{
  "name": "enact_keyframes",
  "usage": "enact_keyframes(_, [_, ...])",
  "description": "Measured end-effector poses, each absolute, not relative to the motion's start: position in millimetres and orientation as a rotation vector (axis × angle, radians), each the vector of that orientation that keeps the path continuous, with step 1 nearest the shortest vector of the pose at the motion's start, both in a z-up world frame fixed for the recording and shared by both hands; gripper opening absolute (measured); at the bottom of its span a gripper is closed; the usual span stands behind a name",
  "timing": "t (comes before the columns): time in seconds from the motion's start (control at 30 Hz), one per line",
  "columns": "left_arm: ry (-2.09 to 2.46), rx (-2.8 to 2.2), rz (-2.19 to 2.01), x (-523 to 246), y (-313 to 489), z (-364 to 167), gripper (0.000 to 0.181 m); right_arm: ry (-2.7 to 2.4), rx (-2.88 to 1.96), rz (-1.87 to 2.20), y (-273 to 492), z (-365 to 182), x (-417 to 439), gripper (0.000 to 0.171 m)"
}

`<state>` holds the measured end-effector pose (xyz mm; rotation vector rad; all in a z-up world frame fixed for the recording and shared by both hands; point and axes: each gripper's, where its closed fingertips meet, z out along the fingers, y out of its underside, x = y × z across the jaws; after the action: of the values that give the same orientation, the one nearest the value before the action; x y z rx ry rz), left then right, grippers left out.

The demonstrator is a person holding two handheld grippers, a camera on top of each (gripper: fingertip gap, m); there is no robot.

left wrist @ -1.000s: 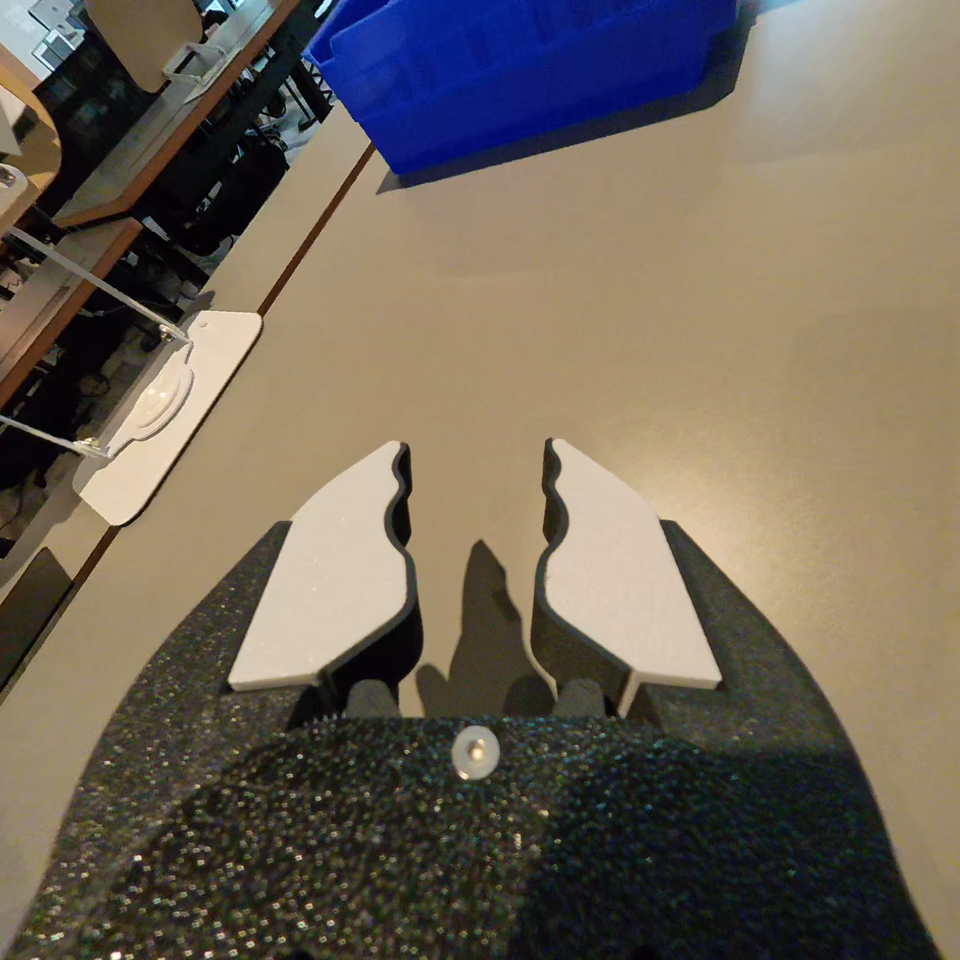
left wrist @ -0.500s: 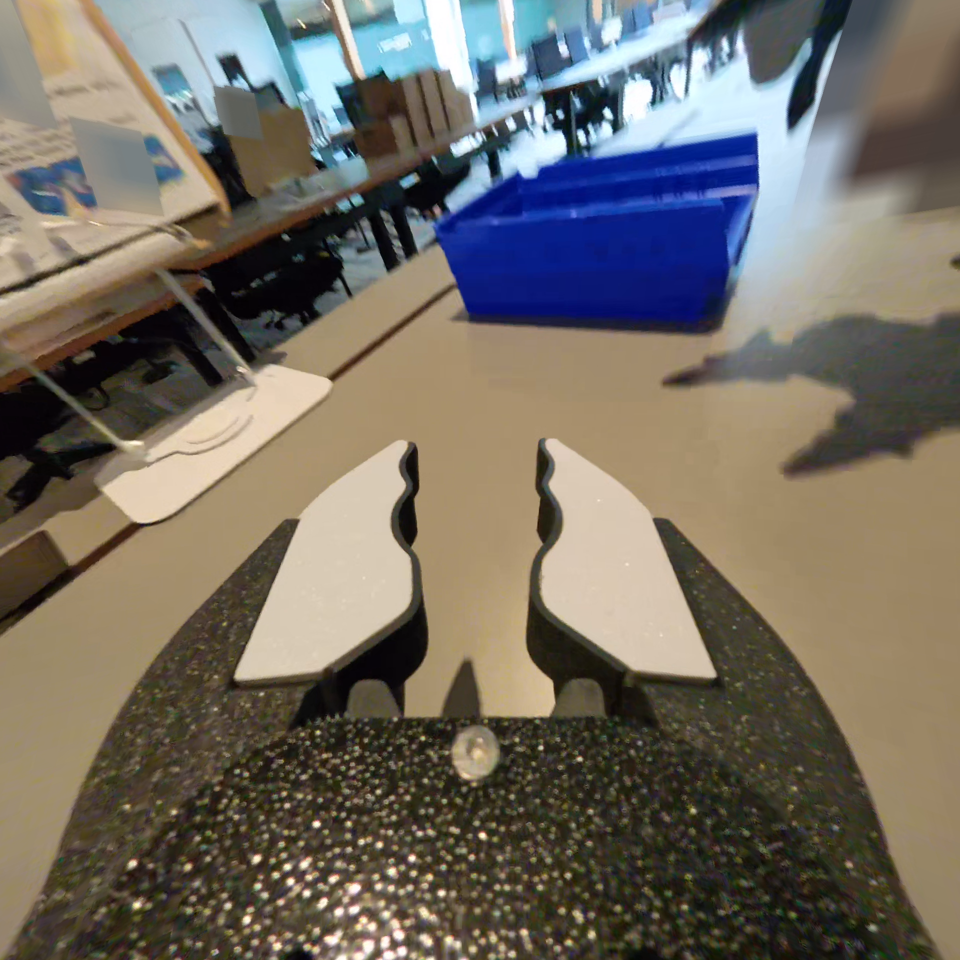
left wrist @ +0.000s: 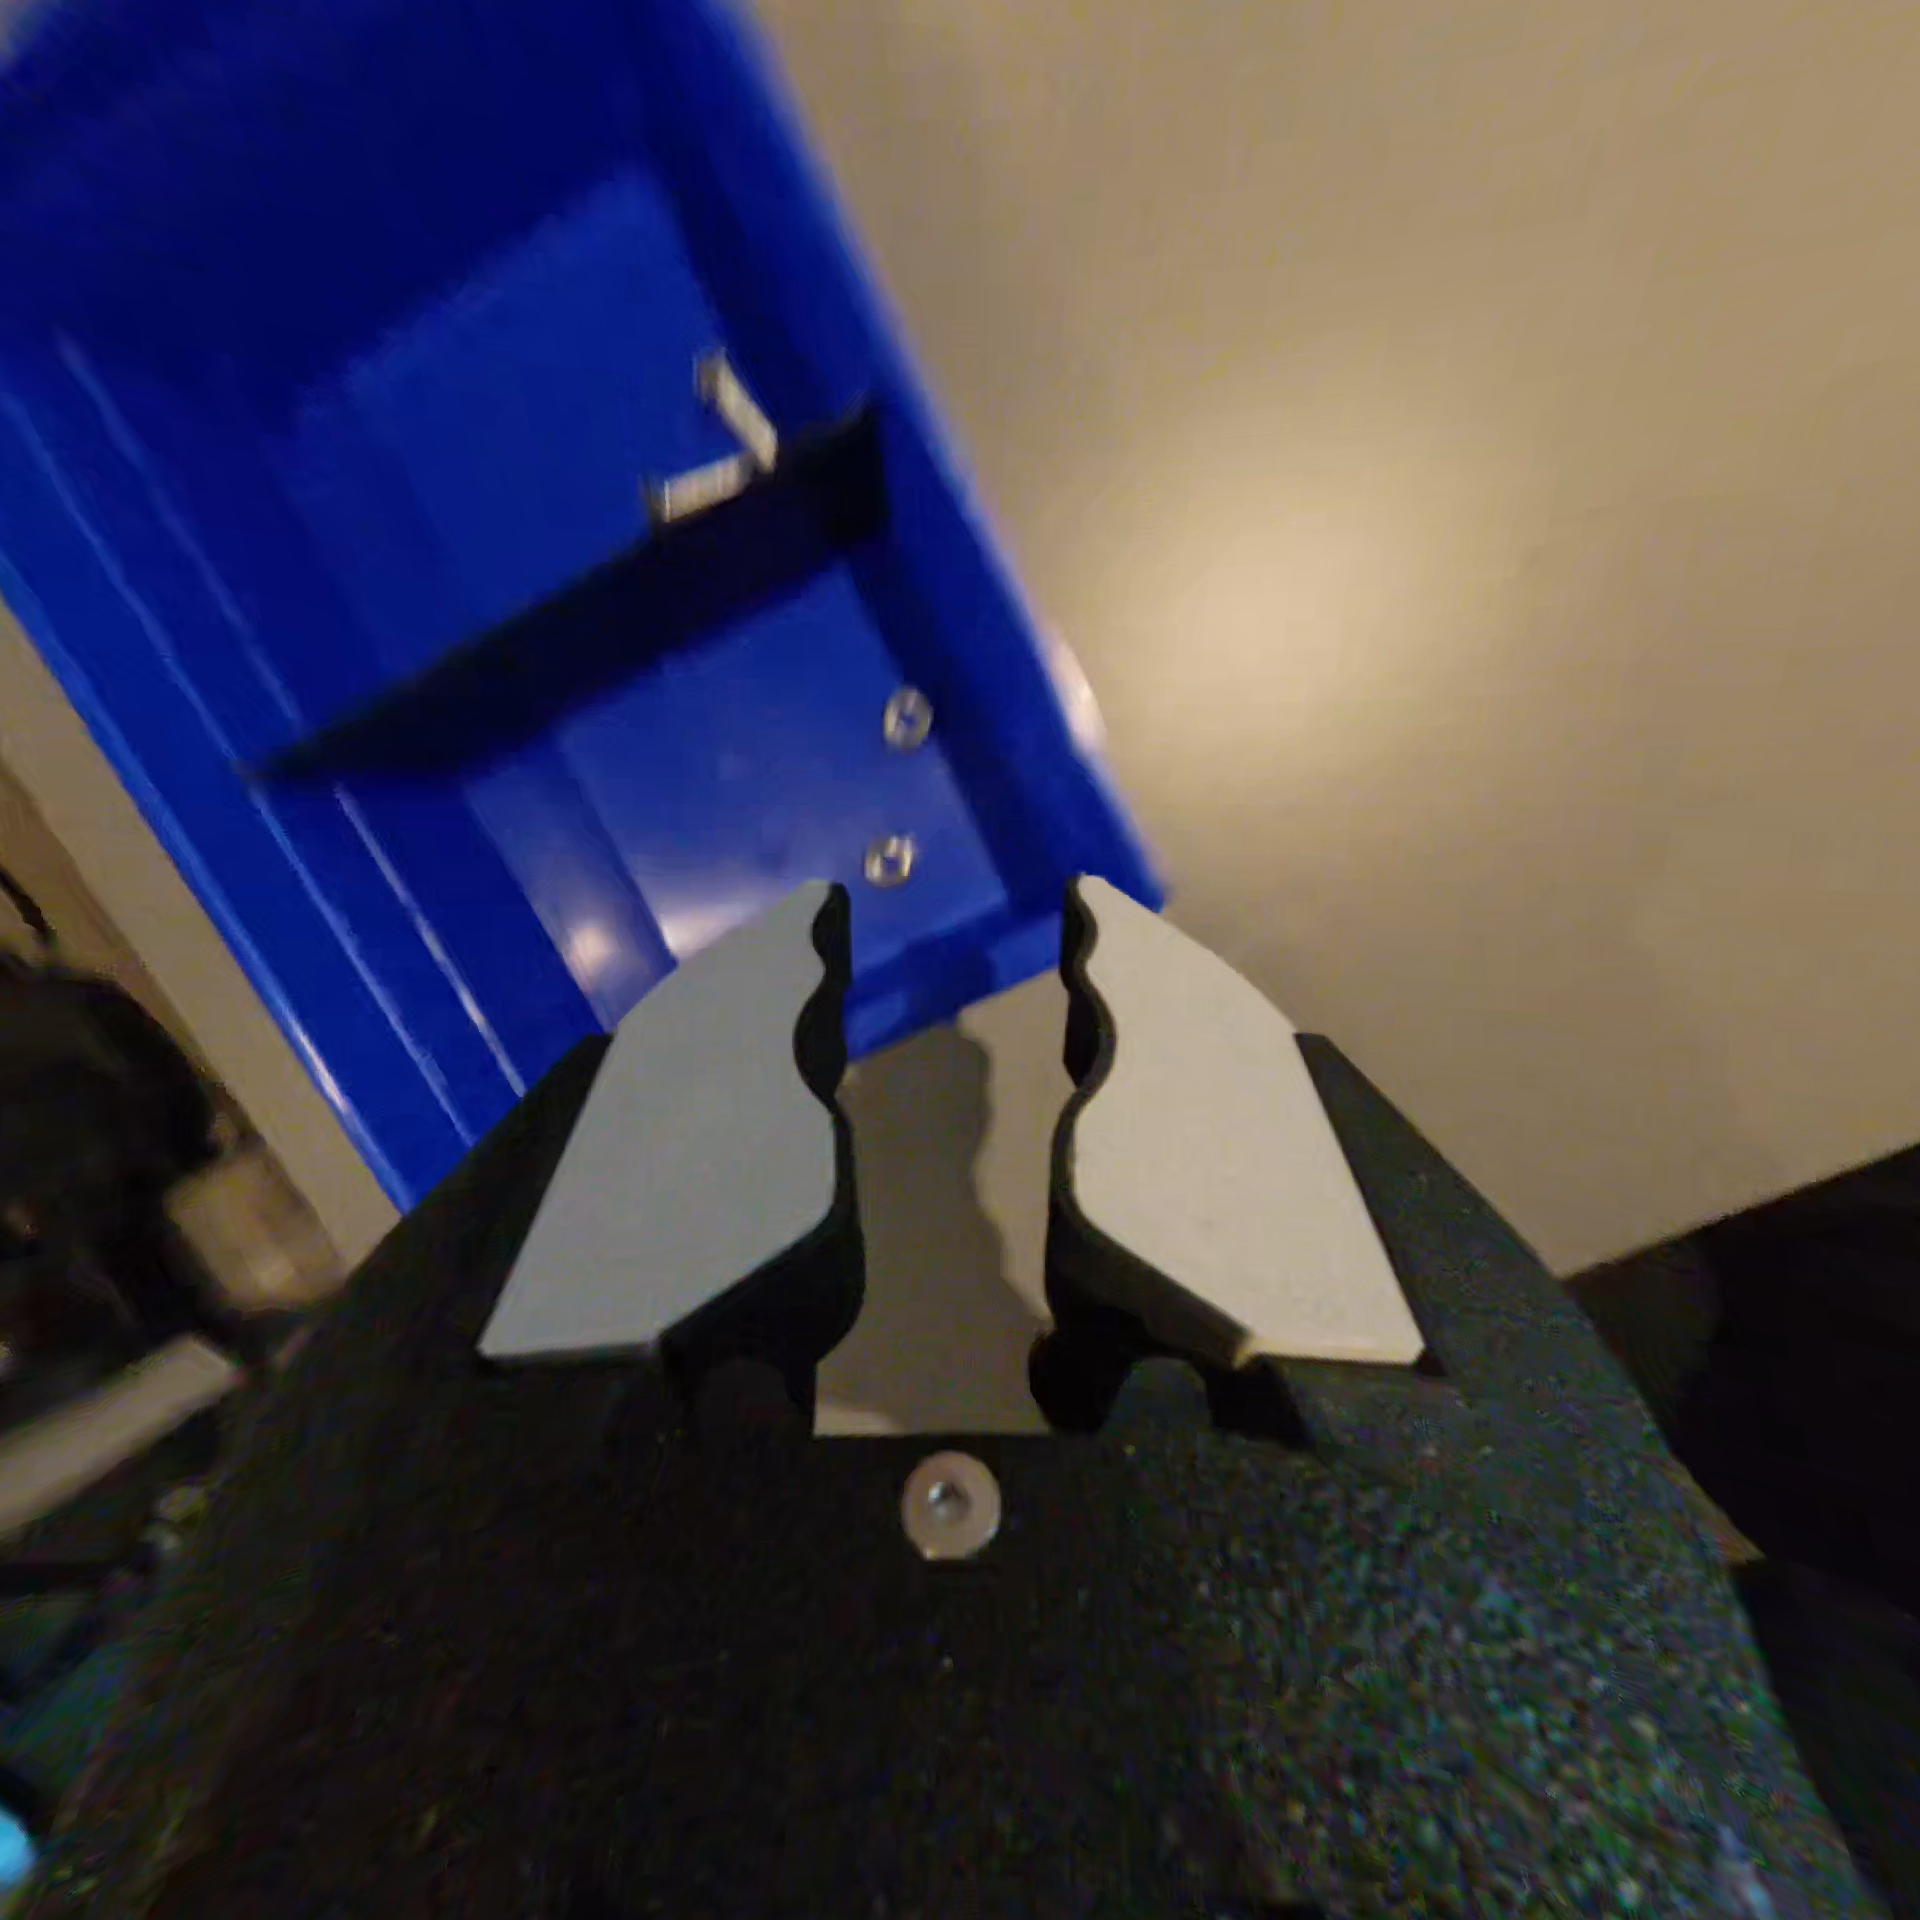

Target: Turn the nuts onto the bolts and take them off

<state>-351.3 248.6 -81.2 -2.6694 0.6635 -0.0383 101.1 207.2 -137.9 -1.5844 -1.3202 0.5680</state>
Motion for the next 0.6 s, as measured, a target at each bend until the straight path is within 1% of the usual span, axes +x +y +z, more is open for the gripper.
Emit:
enact_keyframes(0.13, [0.539,-2.893,-0.150,-386.5,247.6,-139.5,0.039,-1.318,-1.600,0.587,208.2,-140.9,103.4,0.104])
enact_keyframes(0.3, [0.580,-3.085,-0.132,-388.7,257.7,-188.4,0.045,-1.319,-1.597,0.575,206.8,-140.8,104.0,0.099])
enact_keyframes(0.43, [0.588,-3.182,-0.151,-391.4,254.9,-209.1,0.045,-1.306,-1.601,0.580,207.3,-141.6,107.4,0.097])
enact_keyframes(0.6, [0.609,-3.162,-0.220,-384.1,256.6,-217.2,0.045,-1.291,-1.604,0.599,210.6,-140.2,108.8,0.094])
